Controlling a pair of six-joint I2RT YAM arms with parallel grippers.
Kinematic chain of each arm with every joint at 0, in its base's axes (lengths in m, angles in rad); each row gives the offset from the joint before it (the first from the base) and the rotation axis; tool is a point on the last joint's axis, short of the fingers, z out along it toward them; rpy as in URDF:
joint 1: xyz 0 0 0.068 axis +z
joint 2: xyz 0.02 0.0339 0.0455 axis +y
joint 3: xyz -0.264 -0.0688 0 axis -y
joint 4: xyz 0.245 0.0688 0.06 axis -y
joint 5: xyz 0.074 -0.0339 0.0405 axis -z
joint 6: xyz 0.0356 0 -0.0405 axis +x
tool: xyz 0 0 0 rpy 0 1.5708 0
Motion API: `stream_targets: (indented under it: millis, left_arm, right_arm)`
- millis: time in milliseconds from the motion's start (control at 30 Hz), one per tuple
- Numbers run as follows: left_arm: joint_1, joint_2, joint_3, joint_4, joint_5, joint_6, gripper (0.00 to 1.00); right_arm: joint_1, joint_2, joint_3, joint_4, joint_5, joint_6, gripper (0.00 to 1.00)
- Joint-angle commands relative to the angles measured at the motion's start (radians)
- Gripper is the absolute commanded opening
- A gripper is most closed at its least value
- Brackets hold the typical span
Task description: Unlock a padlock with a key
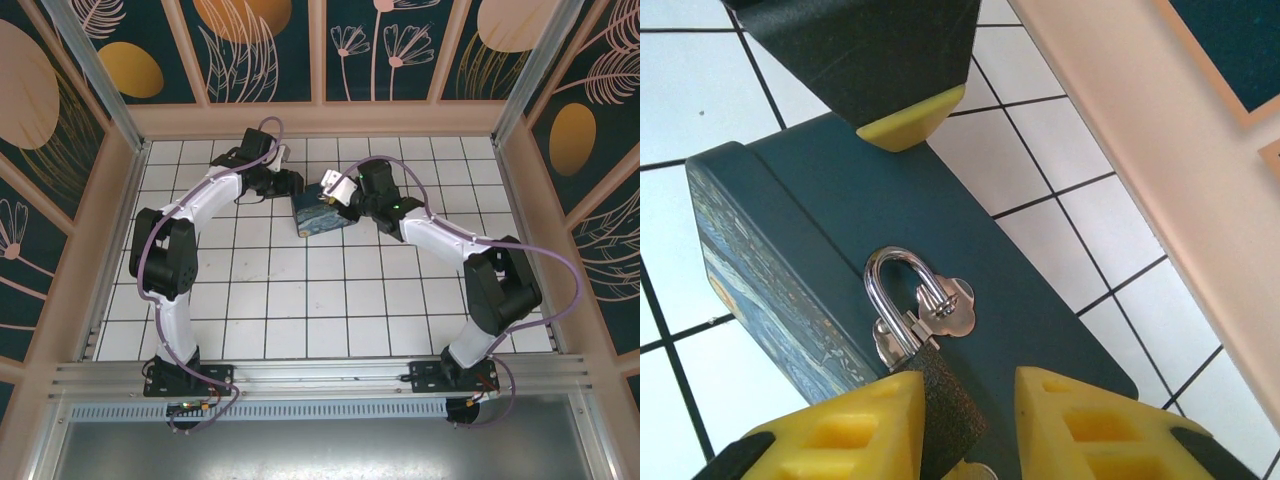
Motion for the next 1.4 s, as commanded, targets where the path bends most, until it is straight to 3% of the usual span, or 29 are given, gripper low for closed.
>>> stream_targets:
  millis: [0,133,267,500,700,1367]
  left_arm:
    - [0.008,0.006,-0.009,-0.085,-0.019,0.007,0.49]
    - [0.008,0.009,0.008,-0.095,-0.016,0.010,0.49]
    - [0.008,0.019,0.022,-0.102,-0.014,0.010,0.49]
    - [0.008,0.020,0.027,-0.105,-0.008,0.014,0.49]
    - [0.008,0.025,0.024,-0.101,0.002,0.015,0.49]
    - [0.008,0.015,0.024,-0.102,0.004,0.014,0.48]
  right_arm:
    - [-0.005,-0.073,0.006,-0.044,-0.078,0.004,0.44]
    - [-0.005,-0.117,-0.035,-0.052,-0.113,-0.041,0.53]
    - [0.032,-0.120,-0.102,-0.012,-0.009,-0.099,0.57]
    - [0.049,-0.087,-0.223,0.211,0.140,-0.173,0.60]
    - [0.051,-0.062,-0.245,0.386,0.196,-0.204,0.61]
    - [0.083,-0.048,-0.234,0.329,0.149,-0.236,0.56]
